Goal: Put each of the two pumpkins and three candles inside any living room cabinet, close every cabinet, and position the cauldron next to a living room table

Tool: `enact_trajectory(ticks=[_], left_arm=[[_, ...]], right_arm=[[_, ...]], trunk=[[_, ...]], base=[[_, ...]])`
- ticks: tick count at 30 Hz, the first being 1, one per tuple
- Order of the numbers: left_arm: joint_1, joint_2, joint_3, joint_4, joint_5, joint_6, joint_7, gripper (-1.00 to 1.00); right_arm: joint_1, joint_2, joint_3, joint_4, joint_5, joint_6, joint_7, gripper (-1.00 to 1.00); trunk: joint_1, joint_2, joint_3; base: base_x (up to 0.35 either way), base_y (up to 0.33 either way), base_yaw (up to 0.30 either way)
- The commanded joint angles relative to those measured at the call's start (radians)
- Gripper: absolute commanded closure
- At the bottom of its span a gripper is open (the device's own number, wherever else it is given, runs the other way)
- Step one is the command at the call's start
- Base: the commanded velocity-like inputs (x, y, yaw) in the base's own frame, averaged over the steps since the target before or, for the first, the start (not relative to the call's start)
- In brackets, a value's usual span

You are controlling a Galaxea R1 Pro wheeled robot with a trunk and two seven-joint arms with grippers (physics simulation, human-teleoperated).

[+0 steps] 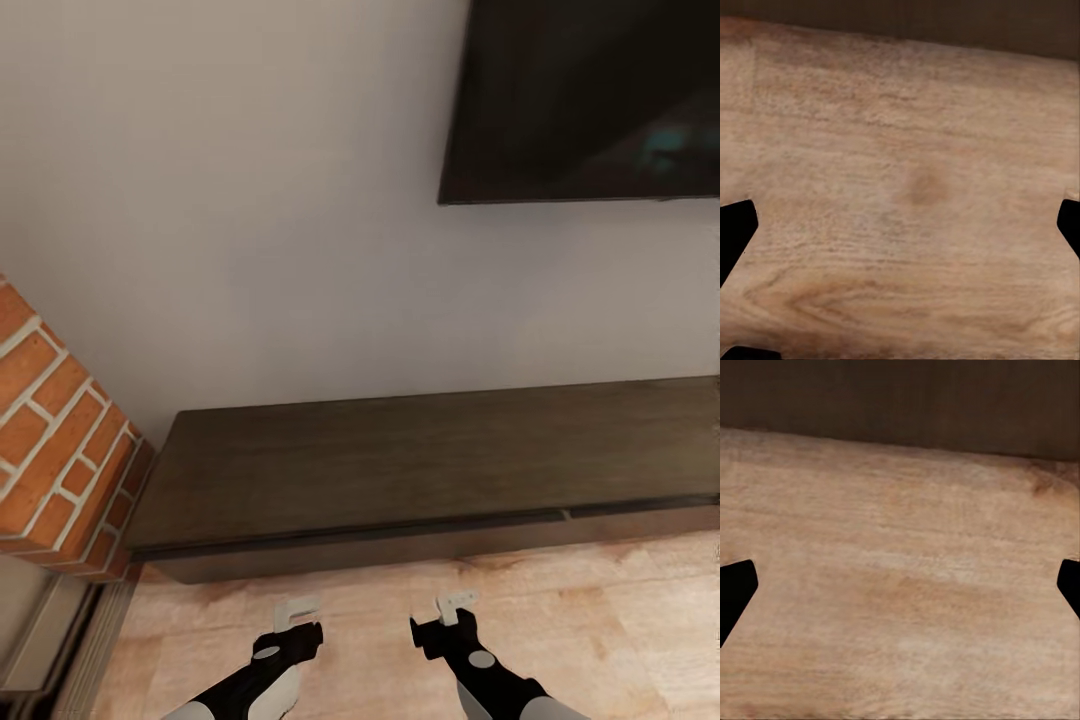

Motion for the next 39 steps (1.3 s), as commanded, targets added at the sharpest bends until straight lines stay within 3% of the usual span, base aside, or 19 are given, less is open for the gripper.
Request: enact_trajectory(ticks=[1,18,23,29,30,39], left_arm=[[0.000,0.000,0.000,0.000,0.000,0.000,0.000,-1.00],[0.053,0.023,0.001,0.054,0.006,0.002,-0.003,-1.00],[0.059,0.023,0.002,0.083,0.006,0.023,-0.001,-1.00],[0.081,0.034,0.006,0.116,0.041,0.052,-0.031,-1.00],[0.103,0.048,0.006,0.253,0.051,0.060,-0.064,-1.00],[0.153,0.057,0.006,0.288,0.052,0.065,-0.067,-1.00]], right_arm=[[0.000,0.000,0.000,0.000,-0.001,0.000,0.000,-1.00],[0.022,-0.004,0.004,0.074,0.003,0.004,0.001,-1.00],[0.037,-0.007,0.004,0.100,-0.006,0.000,-0.002,-1.00],[0.072,-0.022,0.004,0.130,-0.007,-0.004,-0.004,-1.00],[0.146,-0.028,0.003,0.132,-0.008,-0.003,-0.006,-1.00],[0.179,-0.051,0.003,0.173,-0.001,0.003,-0.007,-1.00]], trunk=[[0.000,0.000,0.000],[0.000,0.000,0.000],[-0.019,0.035,0.016],[-0.042,0.077,0.034],[-0.046,0.084,0.038],[-0.081,0.147,0.066]], base=[[-0.330,0.000,0.000],[-0.055,0.000,0.000],[0.000,0.000,0.000],[0.000,0.000,0.000],[0.000,0.000,0.000],[0.000,0.000,0.000]])
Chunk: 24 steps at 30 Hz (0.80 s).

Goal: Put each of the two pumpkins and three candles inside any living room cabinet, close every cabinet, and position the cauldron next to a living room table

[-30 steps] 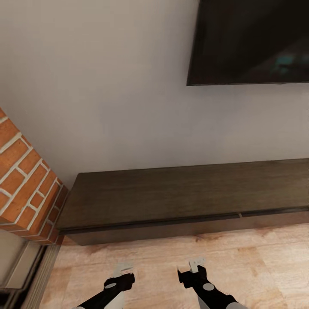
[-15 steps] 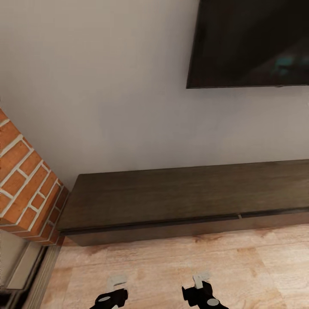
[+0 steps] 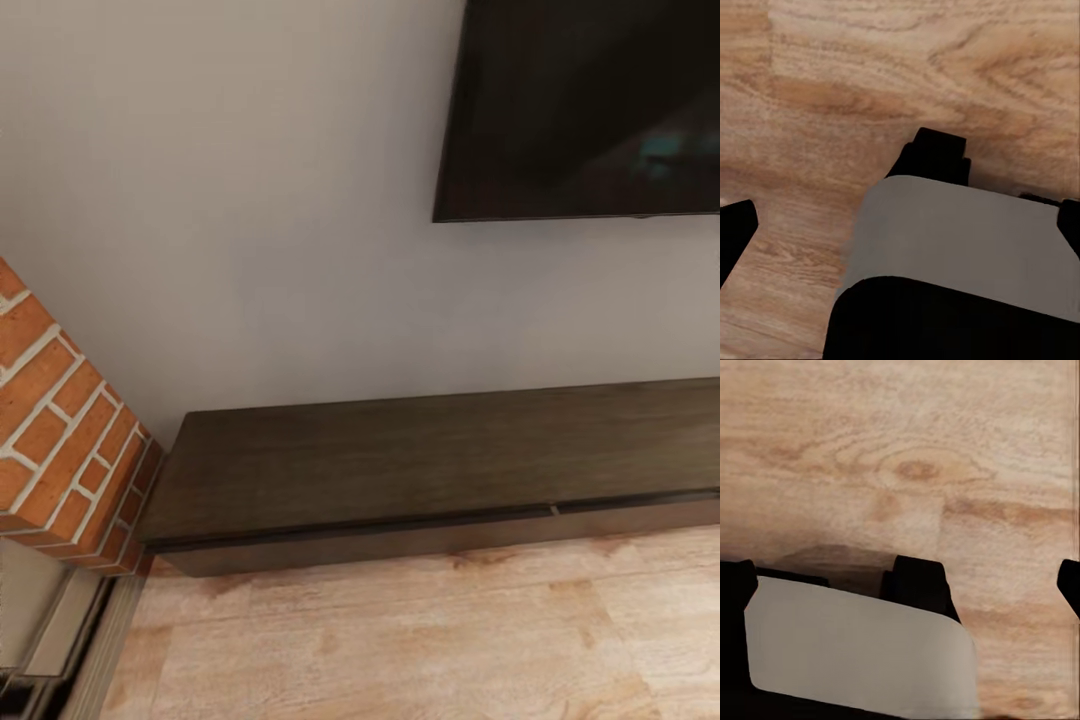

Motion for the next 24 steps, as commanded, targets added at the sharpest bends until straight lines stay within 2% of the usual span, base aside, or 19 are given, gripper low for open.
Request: enact_trajectory(ticks=[1,18,24], left_arm=[[0.002,0.001,0.000,0.017,0.000,0.000,-0.003,-1.00],[0.002,0.000,0.000,0.019,0.000,0.000,-0.004,-1.00],[0.002,-0.002,0.000,0.019,-0.001,0.000,-0.003,-1.00]], right_arm=[[0.002,-0.005,-0.001,0.004,-0.007,-0.005,-0.001,-1.00],[0.002,-0.007,-0.002,0.004,-0.009,-0.005,-0.001,-1.00],[0.002,-0.006,-0.002,0.004,-0.008,-0.004,-0.001,-1.00]], trunk=[[-0.004,0.007,0.003],[-0.069,0.126,0.057],[-0.069,0.126,0.057]], base=[[0.000,0.000,0.000],[0.000,0.000,0.000],[0.000,0.000,0.000]])
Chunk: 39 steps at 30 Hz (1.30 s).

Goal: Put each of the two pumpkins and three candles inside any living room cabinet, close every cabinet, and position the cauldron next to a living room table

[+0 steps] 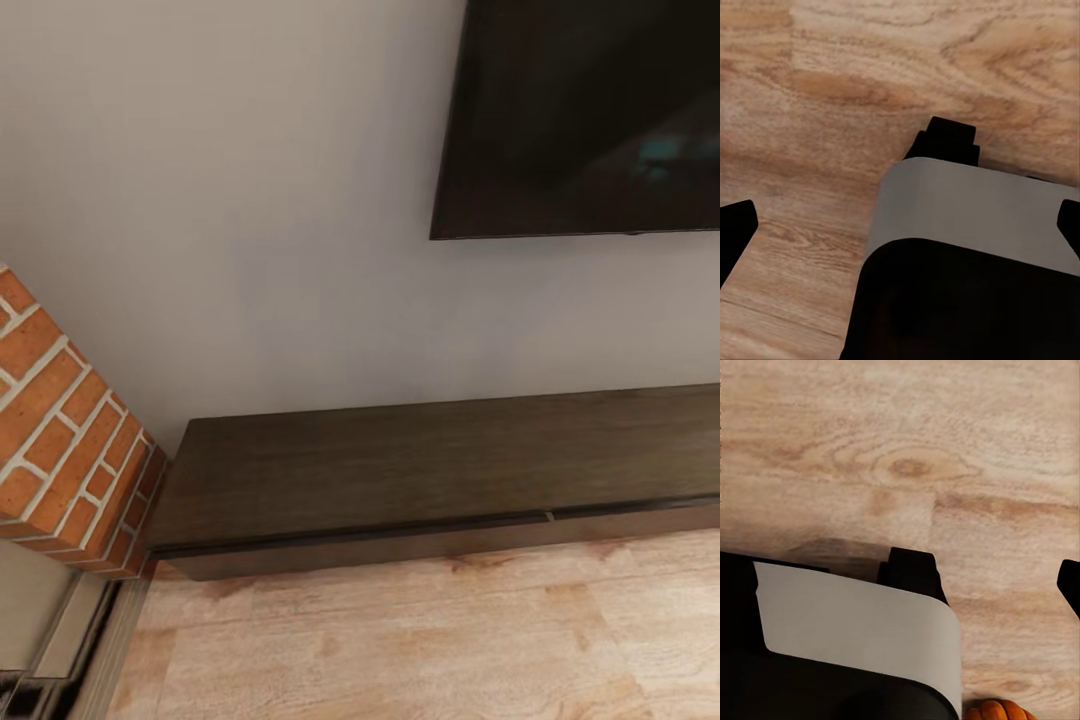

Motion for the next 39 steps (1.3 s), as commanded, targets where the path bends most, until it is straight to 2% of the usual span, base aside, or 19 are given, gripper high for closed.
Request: enact_trajectory(ticks=[1,39], left_arm=[[0.000,0.000,0.000,0.000,0.000,0.000,0.000,-1.00],[0.000,0.003,0.000,0.000,0.001,-0.003,0.005,-1.00]], right_arm=[[0.000,0.000,0.000,0.000,0.000,0.000,0.000,-1.00],[0.000,0.001,0.000,0.001,0.001,0.000,0.000,-1.00]], trunk=[[0.000,0.000,0.000],[0.000,0.000,0.000]], base=[[0.000,0.000,0.000],[0.000,0.000,0.000]])
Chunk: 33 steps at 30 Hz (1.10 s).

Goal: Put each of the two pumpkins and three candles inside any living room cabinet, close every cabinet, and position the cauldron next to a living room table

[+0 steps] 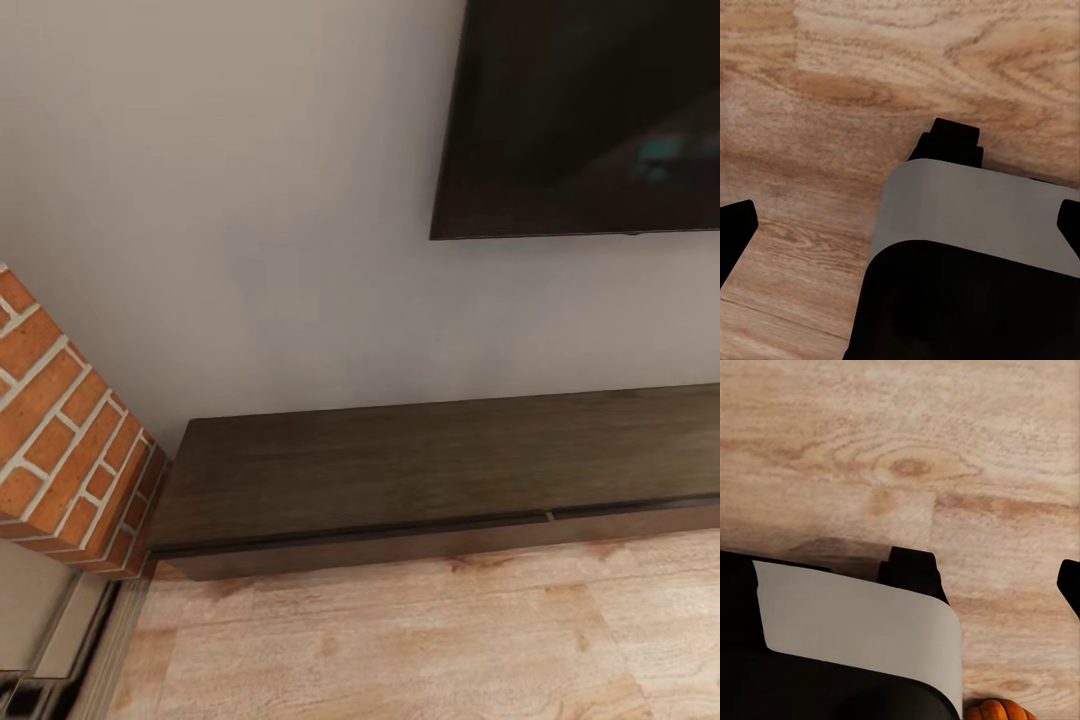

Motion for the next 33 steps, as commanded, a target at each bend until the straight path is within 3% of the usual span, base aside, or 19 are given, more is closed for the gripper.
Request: enact_trajectory(ticks=[1,17,24,33], left_arm=[[0.000,0.000,0.000,0.000,0.000,0.000,0.000,-1.00],[0.000,-0.001,0.000,0.000,0.000,0.000,-0.001,-1.00],[0.000,-0.001,0.000,-0.001,-0.001,0.001,-0.003,-1.00],[0.000,-0.002,0.000,-0.002,0.000,0.001,-0.003,-1.00]], right_arm=[[0.000,0.000,0.000,0.000,0.000,0.000,0.000,-1.00],[0.000,0.000,0.000,0.000,0.000,0.000,0.000,-1.00],[0.000,-0.001,0.000,0.000,0.000,0.000,0.000,-1.00],[0.000,-0.002,0.000,0.000,0.000,0.000,0.003,-1.00]], trunk=[[0.000,0.000,0.000],[0.000,0.000,0.000],[0.000,0.000,0.000],[0.000,0.000,0.003]], base=[[0.000,0.000,0.000],[-0.010,0.012,0.000],[-0.146,0.240,-0.038],[-0.132,0.271,-0.248]])
